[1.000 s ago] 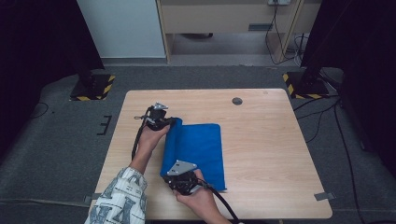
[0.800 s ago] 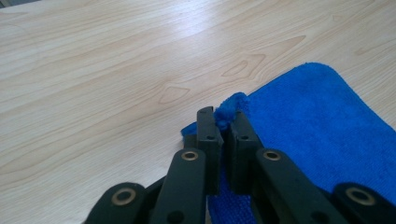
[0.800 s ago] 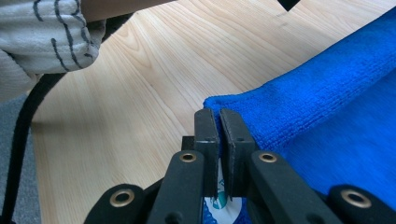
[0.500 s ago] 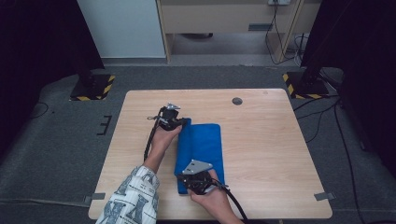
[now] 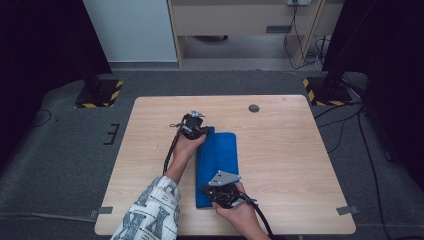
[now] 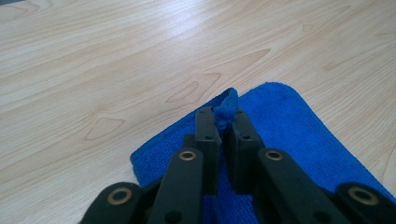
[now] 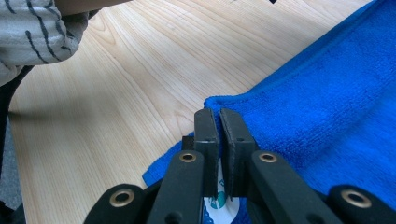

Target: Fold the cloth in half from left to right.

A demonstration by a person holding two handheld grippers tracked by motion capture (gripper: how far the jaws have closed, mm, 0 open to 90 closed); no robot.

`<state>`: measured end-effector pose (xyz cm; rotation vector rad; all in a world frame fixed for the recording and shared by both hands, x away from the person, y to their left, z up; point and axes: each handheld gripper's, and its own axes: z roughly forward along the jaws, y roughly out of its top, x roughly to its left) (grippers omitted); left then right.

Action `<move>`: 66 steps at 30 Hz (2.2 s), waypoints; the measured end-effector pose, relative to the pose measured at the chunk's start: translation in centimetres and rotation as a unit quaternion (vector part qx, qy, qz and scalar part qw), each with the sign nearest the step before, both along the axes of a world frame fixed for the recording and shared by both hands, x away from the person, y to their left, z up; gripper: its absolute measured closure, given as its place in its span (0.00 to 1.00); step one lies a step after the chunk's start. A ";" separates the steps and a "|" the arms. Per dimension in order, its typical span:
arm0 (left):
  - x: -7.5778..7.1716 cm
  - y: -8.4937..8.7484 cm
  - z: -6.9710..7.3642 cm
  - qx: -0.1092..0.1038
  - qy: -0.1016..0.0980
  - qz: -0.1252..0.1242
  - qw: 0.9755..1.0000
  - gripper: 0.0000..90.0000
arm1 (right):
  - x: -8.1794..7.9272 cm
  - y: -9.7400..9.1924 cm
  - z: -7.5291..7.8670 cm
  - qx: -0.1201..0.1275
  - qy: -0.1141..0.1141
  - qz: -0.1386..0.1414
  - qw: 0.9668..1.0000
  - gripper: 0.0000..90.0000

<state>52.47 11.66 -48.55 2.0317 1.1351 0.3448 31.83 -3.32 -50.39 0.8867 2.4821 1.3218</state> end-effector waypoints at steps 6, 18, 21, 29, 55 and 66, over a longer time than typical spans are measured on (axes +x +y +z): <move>0.1 -0.9 -0.3 -0.008 0.001 -0.005 1.000 0.94 | -0.1 -0.9 -0.1 0.002 0.003 -0.006 1.000 0.96; 0.2 -2.4 -0.7 -0.014 0.005 -0.009 1.000 0.93 | -0.4 -1.7 0.0 0.006 0.006 -0.011 1.000 0.96; 0.3 -2.6 -0.9 -0.015 0.008 -0.007 1.000 0.93 | -0.3 -2.0 0.0 0.004 0.005 -0.014 1.000 0.96; 0.5 -3.5 -1.2 -0.029 0.014 -0.005 0.999 0.93 | -0.3 -2.9 -0.5 0.009 0.011 -0.024 1.000 0.95; 0.0 -5.3 -1.3 -0.037 0.011 -0.019 0.999 0.73 | 0.2 -6.6 -0.6 -0.013 0.026 -0.088 0.996 0.57; -0.2 -6.2 -1.1 -0.045 0.002 -0.024 0.999 0.62 | 0.1 -8.4 -0.7 -0.008 0.041 -0.102 0.994 0.55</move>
